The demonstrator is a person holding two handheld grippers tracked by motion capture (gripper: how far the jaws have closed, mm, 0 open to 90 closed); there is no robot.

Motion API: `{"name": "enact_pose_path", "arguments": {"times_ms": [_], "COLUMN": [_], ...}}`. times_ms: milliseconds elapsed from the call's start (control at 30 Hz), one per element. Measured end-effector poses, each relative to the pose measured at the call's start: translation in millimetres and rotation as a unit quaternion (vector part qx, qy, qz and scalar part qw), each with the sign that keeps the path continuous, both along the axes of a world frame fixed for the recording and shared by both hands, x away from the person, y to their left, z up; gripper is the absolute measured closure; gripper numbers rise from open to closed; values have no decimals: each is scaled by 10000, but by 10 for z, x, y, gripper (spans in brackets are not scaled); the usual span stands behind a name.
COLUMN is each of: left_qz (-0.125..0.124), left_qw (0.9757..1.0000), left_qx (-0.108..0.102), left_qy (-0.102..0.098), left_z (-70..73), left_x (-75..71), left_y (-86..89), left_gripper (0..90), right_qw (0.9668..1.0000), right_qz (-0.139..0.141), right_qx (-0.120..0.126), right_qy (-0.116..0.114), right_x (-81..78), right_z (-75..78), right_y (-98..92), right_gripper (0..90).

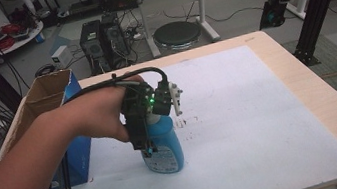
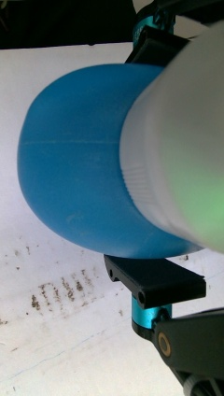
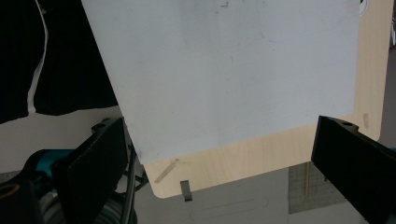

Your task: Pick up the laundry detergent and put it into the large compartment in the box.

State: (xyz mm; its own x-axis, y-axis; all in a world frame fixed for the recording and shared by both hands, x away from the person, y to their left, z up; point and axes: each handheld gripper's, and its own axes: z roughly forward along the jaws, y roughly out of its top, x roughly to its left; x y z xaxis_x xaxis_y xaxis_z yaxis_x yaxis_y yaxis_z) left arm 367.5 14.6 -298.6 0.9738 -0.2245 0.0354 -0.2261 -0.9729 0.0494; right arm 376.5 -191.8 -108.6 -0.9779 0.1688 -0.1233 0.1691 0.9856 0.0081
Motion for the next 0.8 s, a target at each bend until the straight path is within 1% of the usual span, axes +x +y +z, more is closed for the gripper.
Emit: {"name": "enact_pose_path", "arguments": {"times_ms": [233, 400, 467, 600, 667, 800], "left_qz": [-14, -19, -19, -23, -22, -26], "left_qw": [10000, 10000, 10000, 10000, 10000, 10000], "left_qx": [7, 26, 30, 42, 48, 41], "left_qy": [40, 8, -7, -7, -24, -35], "left_z": [9, 12, 12, 11, 12, 16], "left_x": [-7, -14, -15, -16, -20, -24], "left_y": [-6, -10, -11, -11, -14, -23], "left_gripper": [255, 278, 287, 298, 301, 314], "right_qw": [10000, 10000, 10000, 10000, 10000, 10000], "right_qz": [30, -8, 36, 39, -5, 35], "right_qx": [-20, 25, -1, 14, 23, -2], "right_qy": [9, 13, 15, 15, 23, 21], "right_x": [1, -4, 3, 1, -3, 5], "right_z": [-2, 4, 6, 1, 3, -1], "right_y": [9, 7, 4, 6, 8, 5], "right_gripper": [31, 31, 31, 31, 31, 31]}}
